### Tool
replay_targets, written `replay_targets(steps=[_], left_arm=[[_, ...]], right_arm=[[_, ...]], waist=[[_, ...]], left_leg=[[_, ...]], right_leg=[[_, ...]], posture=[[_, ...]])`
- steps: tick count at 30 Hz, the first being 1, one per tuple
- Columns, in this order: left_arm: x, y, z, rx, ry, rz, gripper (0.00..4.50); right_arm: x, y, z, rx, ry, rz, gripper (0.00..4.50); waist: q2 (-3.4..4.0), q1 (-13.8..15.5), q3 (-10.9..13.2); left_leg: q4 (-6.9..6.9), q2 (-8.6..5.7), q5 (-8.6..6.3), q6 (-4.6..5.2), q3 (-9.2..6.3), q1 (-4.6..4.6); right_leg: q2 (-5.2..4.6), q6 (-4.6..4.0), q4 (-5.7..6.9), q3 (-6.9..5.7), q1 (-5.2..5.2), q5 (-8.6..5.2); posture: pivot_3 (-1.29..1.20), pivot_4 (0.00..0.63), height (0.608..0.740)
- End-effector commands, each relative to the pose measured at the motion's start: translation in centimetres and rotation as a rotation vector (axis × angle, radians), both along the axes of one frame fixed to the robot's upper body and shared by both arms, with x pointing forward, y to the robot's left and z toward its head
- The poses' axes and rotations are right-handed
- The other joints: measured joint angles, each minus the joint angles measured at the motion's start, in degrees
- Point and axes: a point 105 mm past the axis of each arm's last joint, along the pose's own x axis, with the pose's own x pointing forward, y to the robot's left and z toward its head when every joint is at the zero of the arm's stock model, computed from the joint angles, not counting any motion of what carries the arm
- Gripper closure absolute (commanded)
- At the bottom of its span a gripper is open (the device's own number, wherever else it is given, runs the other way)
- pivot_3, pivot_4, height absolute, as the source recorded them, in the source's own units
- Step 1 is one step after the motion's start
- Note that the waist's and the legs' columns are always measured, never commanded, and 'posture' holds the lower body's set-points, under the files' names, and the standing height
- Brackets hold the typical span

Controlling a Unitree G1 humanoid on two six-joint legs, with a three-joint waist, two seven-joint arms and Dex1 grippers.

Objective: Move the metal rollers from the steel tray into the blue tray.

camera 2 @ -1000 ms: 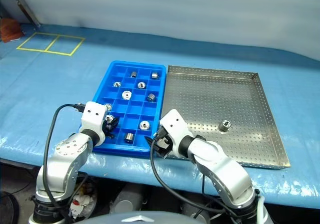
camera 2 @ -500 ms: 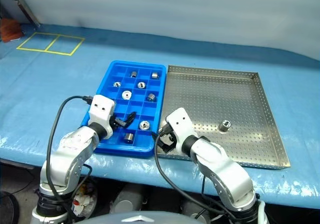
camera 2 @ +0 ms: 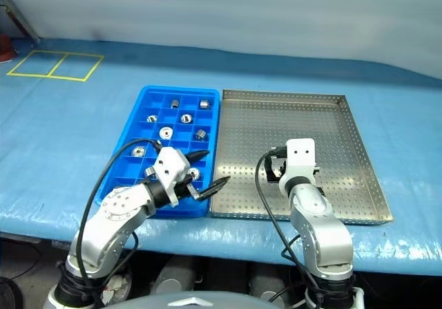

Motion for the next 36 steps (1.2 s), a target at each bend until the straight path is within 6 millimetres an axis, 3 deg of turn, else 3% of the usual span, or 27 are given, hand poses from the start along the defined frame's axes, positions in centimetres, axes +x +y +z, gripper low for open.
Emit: replay_targets(steps=[1, 14, 17, 24, 27, 31, 36], left_arm=[[-0.9, -1.3, 0.9, -0.042, -0.017, -0.085, 0.04], [-2.2, -2.5, 0.4, -0.050, 0.021, -0.167, 0.04], [-2.3, -2.4, 0.2, -0.043, 0.023, -0.162, 0.00], [-2.1, -1.7, 0.0, -0.041, 0.019, -0.116, 0.00], [-1.8, -1.3, 0.2, -0.048, 0.002, -0.082, 0.00], [-0.2, 0.9, 1.4, -0.073, -0.058, 0.074, 0.00], [1.0, 4.3, 2.4, -0.082, -0.111, 0.269, 0.00]], right_arm=[[0.3, -1.0, 0.7, 0.015, -0.051, -0.087, 0.00], [1.6, -2.4, -2.9, 0.045, 0.018, -0.214, 0.00], [1.8, -2.8, -3.5, 0.035, 0.030, -0.235, 0.59], [2.0, -1.8, -2.9, 0.025, 0.013, -0.169, 2.79], [2.4, -0.6, -1.8, 0.018, -0.015, -0.096, 2.81], [4.0, 4.5, 2.3, -0.021, -0.116, 0.184, 2.81], [5.0, 9.9, 5.2, -0.064, -0.175, 0.433, 2.81]], waist=[[0.00, -0.5, 0.0], [0.05, -2.2, 0.0], [0.06, -2.3, 0.0], [0.06, -2.3, 0.0], [0.08, -2.3, 0.0], [0.23, -2.3, 0.1], [0.20, -0.6, 0.1]], left_leg=[[0.00, 0.00, 0.00, 0.00, 0.01, 0.01], [0.00, 0.00, 0.00, 0.01, 0.01, 0.05], [-0.01, 0.00, 0.00, 0.01, 0.01, 0.05], [0.00, 0.03, 0.00, 0.01, 0.01, 0.06], [-0.01, 0.04, 0.00, 0.01, 0.01, 0.07], [-0.01, 0.05, 0.01, 0.01, 0.06, 0.09], [-0.10, 0.02, 0.02, 0.00, -0.07, 0.14]], right_leg=[[0.02, 0.00, 0.00, 0.01, 0.00, 0.00], [0.07, 0.00, 0.03, 0.06, 0.02, 0.00], [0.08, 0.00, 0.02, 0.07, 0.02, 0.00], [0.08, 0.00, 0.03, 0.08, 0.03, 0.00], [0.07, 0.00, 0.03, 0.08, 0.02, 0.00], [0.09, -0.01, 0.09, 0.10, -0.02, 0.01], [0.28, -0.10, 0.11, 0.00, 0.01, 0.00]], posture=[[0.19, 0.150, 0.740], [0.18, 0.150, 0.740], [0.18, 0.150, 0.740], [0.21, 0.150, 0.740], [0.23, 0.150, 0.740], [0.30, 0.150, 0.740], [0.38, 0.150, 0.740]])
